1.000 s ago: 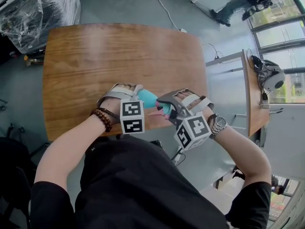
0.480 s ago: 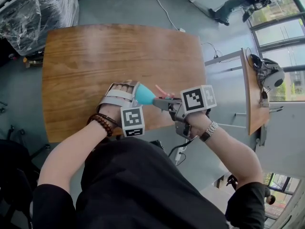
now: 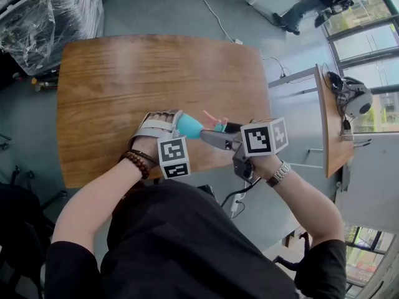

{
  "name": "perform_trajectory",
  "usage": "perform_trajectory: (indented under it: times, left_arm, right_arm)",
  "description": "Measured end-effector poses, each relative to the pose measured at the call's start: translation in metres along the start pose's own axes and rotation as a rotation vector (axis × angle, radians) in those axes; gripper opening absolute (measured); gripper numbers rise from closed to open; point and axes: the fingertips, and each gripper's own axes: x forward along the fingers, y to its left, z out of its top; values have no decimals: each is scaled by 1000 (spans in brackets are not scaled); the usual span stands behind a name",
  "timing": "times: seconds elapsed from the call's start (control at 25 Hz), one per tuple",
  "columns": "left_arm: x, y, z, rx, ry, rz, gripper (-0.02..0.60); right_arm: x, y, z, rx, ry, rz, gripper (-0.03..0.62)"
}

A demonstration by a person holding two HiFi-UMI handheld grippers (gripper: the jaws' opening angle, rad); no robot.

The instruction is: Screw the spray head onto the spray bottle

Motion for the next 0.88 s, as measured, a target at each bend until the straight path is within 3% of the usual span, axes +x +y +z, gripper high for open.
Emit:
perform_trajectory:
  times: [0.08,0.16,0.24,0.32,0.4,0.48,0.56,0.72,0.8,0.88]
  left_arm:
    - [1,-1,-7,-17,1,-43,396]
    - [1,-5,-14,-28,-1,-112,397]
    - [1,-11,-20,-21,-7,-195,397]
    - [0,-16,-23,3,-6,-260,397]
    - [-2,-22,-23,30,-3,-315,397]
    - [-5,-29,-22,58,-5,-362,399]
    - [-8,-36,-16,82,-18,-399,399]
    - [-15,-47,-5,111,-53,-452,399]
    - [-18,-50,-2,112,-70,-467,399]
    - [-21,-53,1,112,-84,-476,400]
  right_arm:
    - [-15,-3,7,-128,-26,-36,336]
    - [-32,0,15,-349,-43,-91,341]
    - [-44,11,19,-750,-21,-192,341]
    - [-47,26,11,-1276,72,-321,339]
    - [-39,35,-10,-1738,191,-395,339]
    - [-25,36,-31,-2026,285,-394,339]
    - [-11,38,-41,-2154,323,-366,337]
    - [8,41,-53,-2227,329,-306,318]
    - [14,39,-60,-2248,349,-278,266]
    - [17,38,-65,-2256,353,-263,174]
